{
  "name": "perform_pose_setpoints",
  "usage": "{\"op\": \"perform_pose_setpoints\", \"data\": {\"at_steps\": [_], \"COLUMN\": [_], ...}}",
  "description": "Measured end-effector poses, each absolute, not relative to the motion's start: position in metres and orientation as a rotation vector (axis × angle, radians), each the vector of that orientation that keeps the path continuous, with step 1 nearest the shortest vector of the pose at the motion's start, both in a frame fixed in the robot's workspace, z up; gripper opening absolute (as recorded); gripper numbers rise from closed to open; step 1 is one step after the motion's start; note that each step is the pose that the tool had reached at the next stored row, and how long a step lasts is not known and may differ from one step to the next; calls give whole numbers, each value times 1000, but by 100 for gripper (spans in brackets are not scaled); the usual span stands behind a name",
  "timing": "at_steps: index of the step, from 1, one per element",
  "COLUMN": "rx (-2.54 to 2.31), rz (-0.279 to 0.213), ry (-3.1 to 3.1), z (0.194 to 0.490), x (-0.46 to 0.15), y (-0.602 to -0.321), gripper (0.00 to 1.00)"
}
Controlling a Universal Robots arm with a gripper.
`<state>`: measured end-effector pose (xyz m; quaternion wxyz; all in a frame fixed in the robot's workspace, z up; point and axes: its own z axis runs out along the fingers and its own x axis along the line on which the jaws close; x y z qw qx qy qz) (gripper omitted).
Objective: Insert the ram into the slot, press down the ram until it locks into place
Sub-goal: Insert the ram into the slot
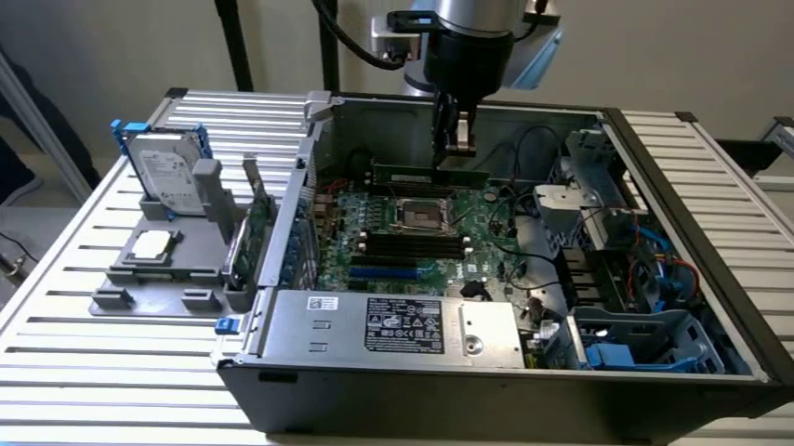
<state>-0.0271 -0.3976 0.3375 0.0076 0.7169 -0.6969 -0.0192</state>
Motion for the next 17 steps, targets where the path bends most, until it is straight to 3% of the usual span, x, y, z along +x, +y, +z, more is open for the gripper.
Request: {"op": "perform_pose_setpoints", "data": {"at_steps": [17], "rx": [2259], "rz": [-60], "ry": [-2160], "z": [307], "x": [-29], "y": [-398], "gripper": [14]}}
